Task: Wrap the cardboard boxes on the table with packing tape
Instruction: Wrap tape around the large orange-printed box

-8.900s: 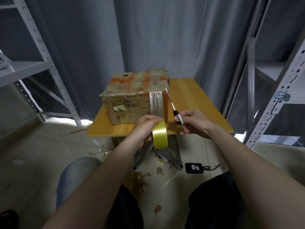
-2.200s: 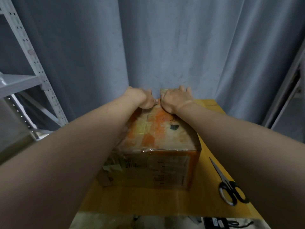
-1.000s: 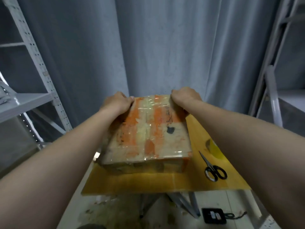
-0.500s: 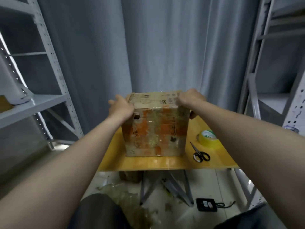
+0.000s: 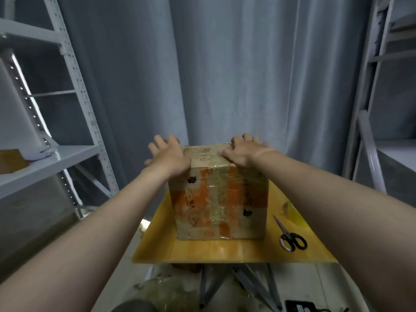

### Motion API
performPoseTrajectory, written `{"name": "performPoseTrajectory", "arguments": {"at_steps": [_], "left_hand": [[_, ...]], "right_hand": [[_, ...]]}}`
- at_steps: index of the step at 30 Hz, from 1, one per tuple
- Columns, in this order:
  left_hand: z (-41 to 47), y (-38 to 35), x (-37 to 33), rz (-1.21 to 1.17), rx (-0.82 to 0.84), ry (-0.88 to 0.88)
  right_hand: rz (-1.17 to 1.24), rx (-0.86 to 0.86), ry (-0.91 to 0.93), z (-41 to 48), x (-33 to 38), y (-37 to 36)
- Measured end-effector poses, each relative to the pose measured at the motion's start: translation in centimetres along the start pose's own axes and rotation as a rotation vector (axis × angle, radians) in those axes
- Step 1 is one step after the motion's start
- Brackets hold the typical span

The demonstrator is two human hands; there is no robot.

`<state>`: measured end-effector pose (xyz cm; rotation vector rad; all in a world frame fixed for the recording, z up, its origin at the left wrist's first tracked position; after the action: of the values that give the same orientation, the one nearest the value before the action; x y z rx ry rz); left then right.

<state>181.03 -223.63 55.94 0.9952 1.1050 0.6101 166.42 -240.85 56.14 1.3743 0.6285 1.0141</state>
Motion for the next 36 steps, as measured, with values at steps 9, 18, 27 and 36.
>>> {"name": "performPoseTrajectory", "arguments": {"at_steps": [9,18,27,36], "left_hand": [[2.4,-3.3,-7.9,0.173,0.137,-0.183],[2.4,-4.6,-7.4,0.206,0.065,-0.095],[4.8,-5.2,-8.8,0.318,0.077,-0.032],[5.5,-5.6,-9.4,0.318,0.116,0.081]], "right_hand": [[-0.141,0.049,0.008,1.5,-0.6,-0.7],[-0.181,-0.096,0.072,3.7,-1.4,0.1],[-0.292,-0.153,0.119,7.8,-2.7,0.7],[-0.042,-0.193,-0.078,10.5,-5.3,0.1]]}}
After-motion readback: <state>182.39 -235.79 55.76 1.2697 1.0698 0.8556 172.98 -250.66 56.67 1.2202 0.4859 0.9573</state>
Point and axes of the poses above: each hand's wrist, its own z-axis towards the middle knuckle, its own y-axis out of the back of the hand, x = y × z, the point moved 4 cm from there along z, towards the middle knuckle, and after that the axes turned 15 degrees about y, right-handed, at the moved point
